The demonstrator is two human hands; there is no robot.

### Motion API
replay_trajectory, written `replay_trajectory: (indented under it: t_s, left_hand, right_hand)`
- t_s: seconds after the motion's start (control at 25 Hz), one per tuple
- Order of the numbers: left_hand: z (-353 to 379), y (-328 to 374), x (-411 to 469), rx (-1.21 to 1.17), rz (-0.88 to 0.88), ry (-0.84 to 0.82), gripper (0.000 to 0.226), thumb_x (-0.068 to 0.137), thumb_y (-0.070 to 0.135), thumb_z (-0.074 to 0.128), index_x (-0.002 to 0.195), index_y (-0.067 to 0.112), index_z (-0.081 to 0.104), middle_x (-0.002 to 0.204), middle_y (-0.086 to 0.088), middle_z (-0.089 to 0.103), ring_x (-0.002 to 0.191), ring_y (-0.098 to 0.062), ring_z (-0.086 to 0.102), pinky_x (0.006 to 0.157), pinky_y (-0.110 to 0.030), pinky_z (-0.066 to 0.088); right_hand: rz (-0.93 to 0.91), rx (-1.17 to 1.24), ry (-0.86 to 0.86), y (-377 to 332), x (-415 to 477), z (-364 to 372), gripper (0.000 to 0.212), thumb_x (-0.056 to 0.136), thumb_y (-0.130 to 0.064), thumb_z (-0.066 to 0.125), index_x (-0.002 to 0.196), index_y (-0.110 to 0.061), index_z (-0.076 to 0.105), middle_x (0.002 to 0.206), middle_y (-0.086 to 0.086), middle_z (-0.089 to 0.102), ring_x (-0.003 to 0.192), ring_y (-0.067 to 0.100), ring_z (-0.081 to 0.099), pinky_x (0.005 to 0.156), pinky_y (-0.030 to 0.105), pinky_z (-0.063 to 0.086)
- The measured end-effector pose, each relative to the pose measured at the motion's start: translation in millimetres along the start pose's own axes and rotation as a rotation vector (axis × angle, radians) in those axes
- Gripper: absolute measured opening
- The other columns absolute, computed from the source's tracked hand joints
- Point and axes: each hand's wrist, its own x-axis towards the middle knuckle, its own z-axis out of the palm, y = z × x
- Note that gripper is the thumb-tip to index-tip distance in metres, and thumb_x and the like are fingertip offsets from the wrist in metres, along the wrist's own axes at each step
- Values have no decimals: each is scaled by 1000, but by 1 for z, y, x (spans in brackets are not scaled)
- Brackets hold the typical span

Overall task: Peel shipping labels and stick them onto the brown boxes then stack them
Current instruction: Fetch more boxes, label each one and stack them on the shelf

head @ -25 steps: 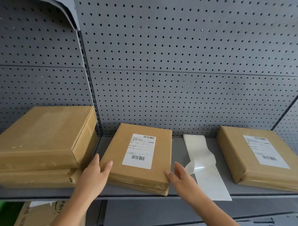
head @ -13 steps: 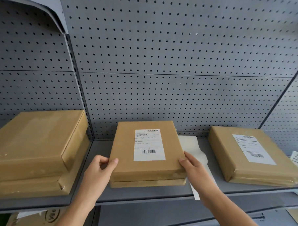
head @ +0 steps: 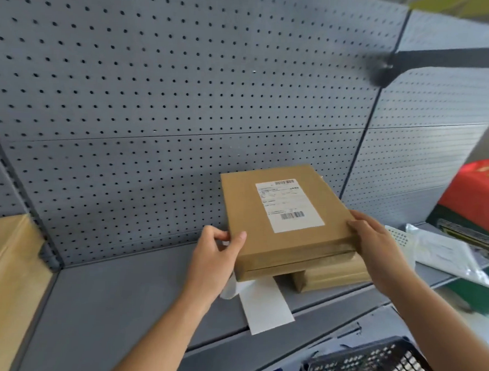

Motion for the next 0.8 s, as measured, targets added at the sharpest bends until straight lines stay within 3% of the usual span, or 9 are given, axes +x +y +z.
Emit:
replay_trajectory:
  t_s: [0.12, 0.32, 0.68, 0.8]
  left_hand:
    - [53, 11, 11, -4, 28, -92, 37, 87, 57, 67, 96, 22, 56, 100, 1, 69, 95, -17, 68, 88, -46, 57]
    - [117, 20, 20, 45, 40, -159, 35, 93, 50, 64, 96, 17, 55, 96, -5, 68, 86, -16, 65, 68, -28, 47]
    - [166, 4, 45, 141, 11, -156, 32, 95, 49, 62, 95, 19, 52, 98, -1, 63, 86, -10, 60, 65, -22, 42]
    - [172, -2, 51, 171, 27, -135, 34, 93, 52, 63, 94, 20, 51, 98, -2, 63, 88, -13, 61, 66, -23, 43]
  right_hand:
    - [21, 24, 84, 9, 31, -46, 27, 94, -28, 50, 111, -32, 71, 114, -4, 69, 110, 19, 61, 107, 47, 45]
    - [76, 59, 140, 35, 72, -92, 32, 97, -23, 48, 122, -24, 68, 120, 3, 66, 111, 22, 58, 106, 44, 45]
    - [132, 79, 113, 76, 126, -105, 24, 97, -26, 50, 110, -30, 70, 119, 1, 66, 116, 24, 58, 107, 48, 45]
    - [138, 82, 91, 87, 136, -103, 27, 97, -27, 49, 115, -30, 69, 121, 3, 66, 117, 26, 59, 107, 49, 45]
